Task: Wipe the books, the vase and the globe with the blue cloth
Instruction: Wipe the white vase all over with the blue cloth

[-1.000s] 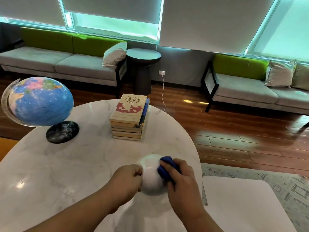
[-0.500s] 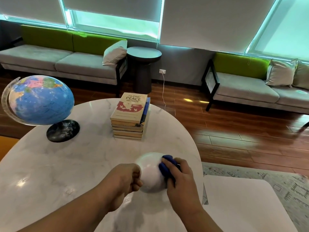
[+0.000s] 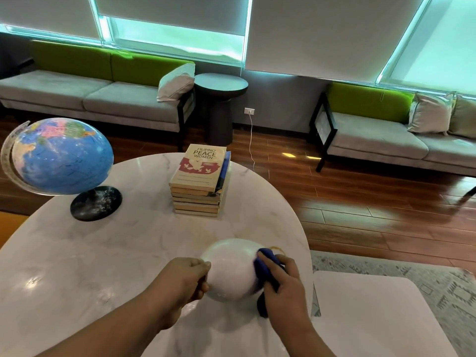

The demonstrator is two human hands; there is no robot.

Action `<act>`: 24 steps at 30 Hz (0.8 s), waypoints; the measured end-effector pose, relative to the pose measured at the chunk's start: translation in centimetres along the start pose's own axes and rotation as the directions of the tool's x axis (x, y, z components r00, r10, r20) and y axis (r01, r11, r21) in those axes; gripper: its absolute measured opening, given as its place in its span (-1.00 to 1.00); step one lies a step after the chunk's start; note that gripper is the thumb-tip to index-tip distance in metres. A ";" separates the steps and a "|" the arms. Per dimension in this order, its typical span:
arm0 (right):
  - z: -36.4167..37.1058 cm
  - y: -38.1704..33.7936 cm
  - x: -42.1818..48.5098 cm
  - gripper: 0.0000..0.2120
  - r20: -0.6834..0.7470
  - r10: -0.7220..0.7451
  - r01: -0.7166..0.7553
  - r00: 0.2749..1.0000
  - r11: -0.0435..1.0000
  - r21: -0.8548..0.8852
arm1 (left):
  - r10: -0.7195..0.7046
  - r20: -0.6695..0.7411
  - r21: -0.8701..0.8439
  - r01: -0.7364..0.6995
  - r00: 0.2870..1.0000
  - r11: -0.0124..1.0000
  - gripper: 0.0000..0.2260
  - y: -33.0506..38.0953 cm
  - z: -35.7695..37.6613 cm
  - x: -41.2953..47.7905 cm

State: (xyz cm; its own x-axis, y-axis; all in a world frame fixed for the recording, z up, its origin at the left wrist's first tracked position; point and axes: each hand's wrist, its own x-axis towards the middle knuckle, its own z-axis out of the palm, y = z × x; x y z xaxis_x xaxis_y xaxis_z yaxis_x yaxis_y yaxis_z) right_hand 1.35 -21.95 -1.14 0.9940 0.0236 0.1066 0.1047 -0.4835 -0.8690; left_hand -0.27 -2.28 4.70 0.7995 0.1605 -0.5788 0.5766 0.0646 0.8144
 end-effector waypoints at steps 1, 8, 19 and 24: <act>0.5 -0.8 -0.2 -0.36 0.037 -0.063 0.064 0.997 0.997 -0.032 | 0.008 -0.004 0.017 -0.008 1.000 1.000 -0.77 0.0 0.0 0.1; 0.6 0.8 -1.1 -0.26 0.072 -0.101 0.102 0.992 0.995 -0.009 | 0.073 -0.024 0.209 -0.066 0.997 0.976 -0.75 -1.0 -1.0 0.7; 1.6 -0.8 -1.7 -0.35 0.204 -0.039 0.030 0.978 0.998 0.051 | 0.257 -0.010 0.550 -0.209 0.966 0.809 -0.73 -1.5 -1.7 0.9; -0.5 2.9 -0.5 -0.47 0.008 0.296 -0.294 0.955 0.944 0.150 | 0.297 0.091 0.601 -0.290 0.951 0.745 -0.72 -1.5 -2.8 0.9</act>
State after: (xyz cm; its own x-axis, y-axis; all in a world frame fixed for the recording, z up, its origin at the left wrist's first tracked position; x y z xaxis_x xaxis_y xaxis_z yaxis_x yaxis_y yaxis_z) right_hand 1.17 -23.84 -3.48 0.9807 -0.1134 -0.1595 -0.1888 -0.3324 -0.9240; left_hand -0.88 0.49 3.10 0.9464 0.0822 -0.3122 0.2987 -0.5901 0.7501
